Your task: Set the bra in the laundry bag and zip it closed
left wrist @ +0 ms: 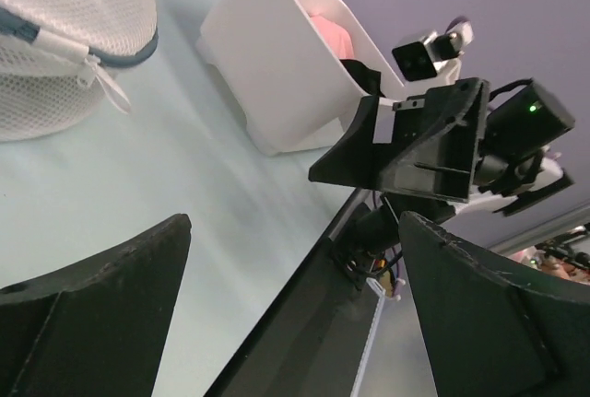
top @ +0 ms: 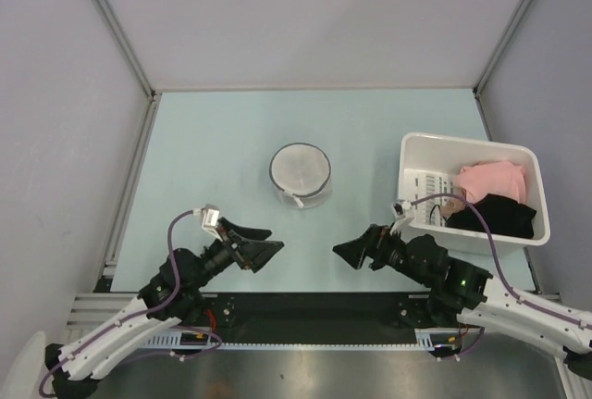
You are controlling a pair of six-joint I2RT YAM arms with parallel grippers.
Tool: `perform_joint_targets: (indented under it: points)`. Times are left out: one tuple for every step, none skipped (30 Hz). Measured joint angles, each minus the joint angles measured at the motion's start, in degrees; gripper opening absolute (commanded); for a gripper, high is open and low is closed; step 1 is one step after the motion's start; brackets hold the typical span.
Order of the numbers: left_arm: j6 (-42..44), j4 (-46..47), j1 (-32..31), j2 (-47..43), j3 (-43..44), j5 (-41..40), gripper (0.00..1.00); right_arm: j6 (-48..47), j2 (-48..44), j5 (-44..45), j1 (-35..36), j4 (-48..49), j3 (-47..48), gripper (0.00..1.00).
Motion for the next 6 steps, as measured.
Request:
perform_joint_targets:
  points:
    - [-0.90,0.11,0.00,-0.79,-0.81,0.02,1.00,1.33,-1.90,1.01,0.04,0.24,-1.73,1.00]
    - [-2.05,0.15,0.00,-1.11,-1.38,0.02,0.99,2.99,-4.13,1.99,0.07,0.83,-3.89,1.00]
    - [-3.23,0.28,-0.02,-1.16,-1.68,0.11,1.00,4.66,-6.21,2.95,0.11,0.83,-5.99,1.00]
    - [-4.17,0.61,-0.02,-1.16,-1.79,0.35,1.00,6.19,-7.89,3.76,0.13,0.85,-7.93,1.00]
    - [-5.22,1.46,-0.04,-1.16,-1.81,0.70,1.00,7.63,-9.38,4.31,0.20,0.81,-9.75,1.00]
    - [-6.08,2.95,-0.04,-1.16,-1.86,1.16,0.99,7.56,-10.62,4.96,0.24,0.87,-11.26,1.00]
